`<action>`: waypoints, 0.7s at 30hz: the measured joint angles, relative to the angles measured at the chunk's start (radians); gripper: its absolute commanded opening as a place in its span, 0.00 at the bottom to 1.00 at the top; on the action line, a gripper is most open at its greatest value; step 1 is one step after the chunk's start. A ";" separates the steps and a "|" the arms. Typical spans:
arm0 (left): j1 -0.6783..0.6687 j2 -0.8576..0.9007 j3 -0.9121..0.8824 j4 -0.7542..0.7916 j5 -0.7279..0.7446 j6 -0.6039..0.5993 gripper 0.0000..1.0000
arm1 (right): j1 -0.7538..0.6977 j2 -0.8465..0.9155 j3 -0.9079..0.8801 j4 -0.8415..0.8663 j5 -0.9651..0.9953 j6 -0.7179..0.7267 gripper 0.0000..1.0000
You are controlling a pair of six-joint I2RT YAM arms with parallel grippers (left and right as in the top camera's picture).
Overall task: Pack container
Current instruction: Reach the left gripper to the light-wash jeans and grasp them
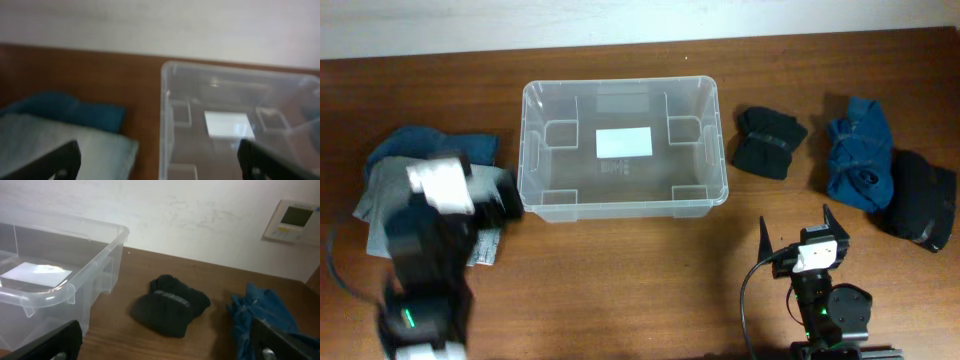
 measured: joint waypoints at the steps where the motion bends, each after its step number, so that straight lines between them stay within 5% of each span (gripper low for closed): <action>1: 0.013 0.076 0.079 -0.028 0.011 0.000 1.00 | 0.000 0.000 0.000 0.001 0.000 0.000 0.98; 6: 0.039 0.407 0.422 -0.235 0.105 0.000 1.00 | 0.000 0.000 0.000 0.001 0.000 0.000 0.98; 12: 0.060 0.582 0.509 -0.321 0.136 -0.007 1.00 | 0.000 0.000 0.000 0.000 0.000 0.000 0.98; 21: 0.429 0.621 0.508 -0.505 0.138 -0.326 1.00 | 0.000 0.000 0.000 0.001 0.000 0.000 0.98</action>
